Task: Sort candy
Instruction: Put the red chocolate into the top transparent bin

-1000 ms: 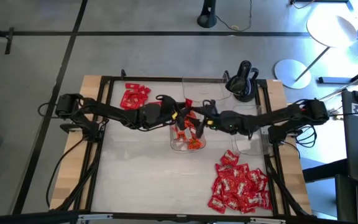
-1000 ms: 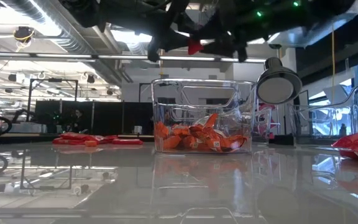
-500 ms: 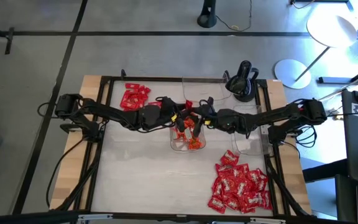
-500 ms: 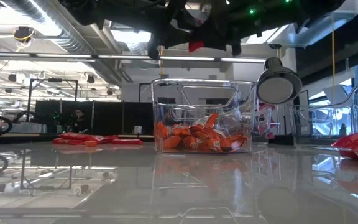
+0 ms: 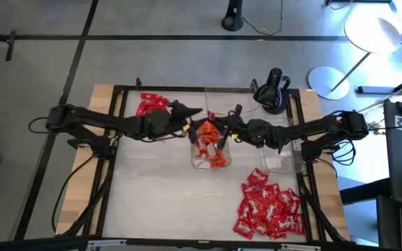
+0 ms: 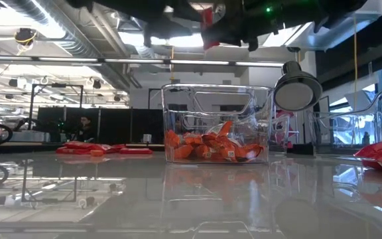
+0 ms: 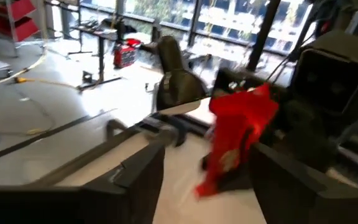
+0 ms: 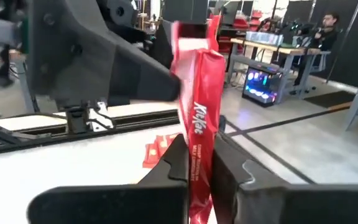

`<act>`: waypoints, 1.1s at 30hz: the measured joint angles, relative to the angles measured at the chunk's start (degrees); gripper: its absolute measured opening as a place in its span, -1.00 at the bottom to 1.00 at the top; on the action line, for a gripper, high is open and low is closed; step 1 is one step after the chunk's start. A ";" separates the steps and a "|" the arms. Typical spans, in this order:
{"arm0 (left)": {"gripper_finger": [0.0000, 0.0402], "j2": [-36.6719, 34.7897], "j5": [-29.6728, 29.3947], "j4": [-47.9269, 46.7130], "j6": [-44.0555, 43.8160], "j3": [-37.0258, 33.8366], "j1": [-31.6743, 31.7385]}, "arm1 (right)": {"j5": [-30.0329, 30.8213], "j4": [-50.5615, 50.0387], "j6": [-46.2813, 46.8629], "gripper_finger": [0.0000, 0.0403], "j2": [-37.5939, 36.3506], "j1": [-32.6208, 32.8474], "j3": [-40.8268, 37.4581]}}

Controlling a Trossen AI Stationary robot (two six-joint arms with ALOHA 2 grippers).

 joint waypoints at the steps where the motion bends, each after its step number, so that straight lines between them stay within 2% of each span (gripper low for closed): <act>1: 0.10 -1.93 -0.30 -2.79 -0.03 0.00 0.17 | -0.07 0.16 -0.25 -0.91 -0.08 -0.44 0.03; 7: 0.12 -12.13 -0.98 -26.74 -7.07 -0.01 0.62 | -1.39 -2.04 -2.25 -0.89 -1.68 -4.02 0.11; 10: 0.12 -14.54 -0.97 -37.77 -13.72 -1.69 -0.21 | -1.58 -8.27 -3.53 -0.88 -2.46 -6.06 2.06; 12: 0.12 -15.24 -1.03 -41.04 -18.22 -3.27 -0.78 | -3.27 -14.21 -4.84 -0.89 -2.66 -7.66 4.57; 17: 0.12 -14.91 -1.90 -40.70 -24.19 -7.40 -2.01 | -4.65 -27.24 -7.23 -0.90 -2.88 -12.17 11.04; 21: 0.12 -14.51 -2.14 -39.95 -27.32 -9.61 -2.42 | -6.84 -32.95 -8.85 -0.90 -3.32 -16.62 14.10; 33: 0.12 -14.45 -2.21 -38.01 -28.23 -10.67 -2.40 | -9.04 -48.17 -9.02 -0.90 -4.43 -28.78 14.97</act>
